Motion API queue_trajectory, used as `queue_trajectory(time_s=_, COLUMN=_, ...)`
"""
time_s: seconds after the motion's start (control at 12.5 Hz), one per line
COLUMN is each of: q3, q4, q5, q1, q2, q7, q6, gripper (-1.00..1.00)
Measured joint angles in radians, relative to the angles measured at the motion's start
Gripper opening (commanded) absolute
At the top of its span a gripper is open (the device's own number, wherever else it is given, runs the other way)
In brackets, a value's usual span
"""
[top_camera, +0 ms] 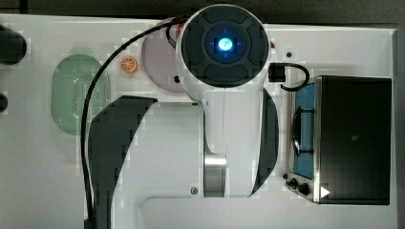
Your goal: Pick Banana and place it in mug.
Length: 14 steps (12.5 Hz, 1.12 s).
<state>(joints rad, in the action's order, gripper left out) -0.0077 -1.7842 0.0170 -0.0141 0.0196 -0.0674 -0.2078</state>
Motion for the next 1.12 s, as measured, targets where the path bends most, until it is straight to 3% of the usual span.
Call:
queue_trajectory(time_s=0.24, q3=-0.002, q4=-0.235, q5=-0.009, q1=0.026, q2=0.235, q7=0.000, q6=0.122, gripper=0.98)
queue_trajectory(time_s=0.48, q3=-0.008, q4=-0.265, q5=-0.014, q1=0.034, q2=0.368, q7=-0.006, q6=0.044, gripper=1.00)
queue_trajectory(time_s=0.64, q3=-0.016, q4=-0.290, q5=-0.004, q1=0.030, q2=0.352, q7=-0.064, q6=-0.021, gripper=1.00)
queue_trajectory(time_s=0.8, q3=-0.028, q4=-0.386, q5=0.018, q1=0.033, q2=0.292, q7=-0.146, q6=-0.118, gripper=1.00)
queue_trajectory(time_s=1.12, q3=-0.022, q4=-0.538, q5=-0.009, q1=0.041, q2=0.048, q7=-0.472, q6=-0.368, gripper=1.00)
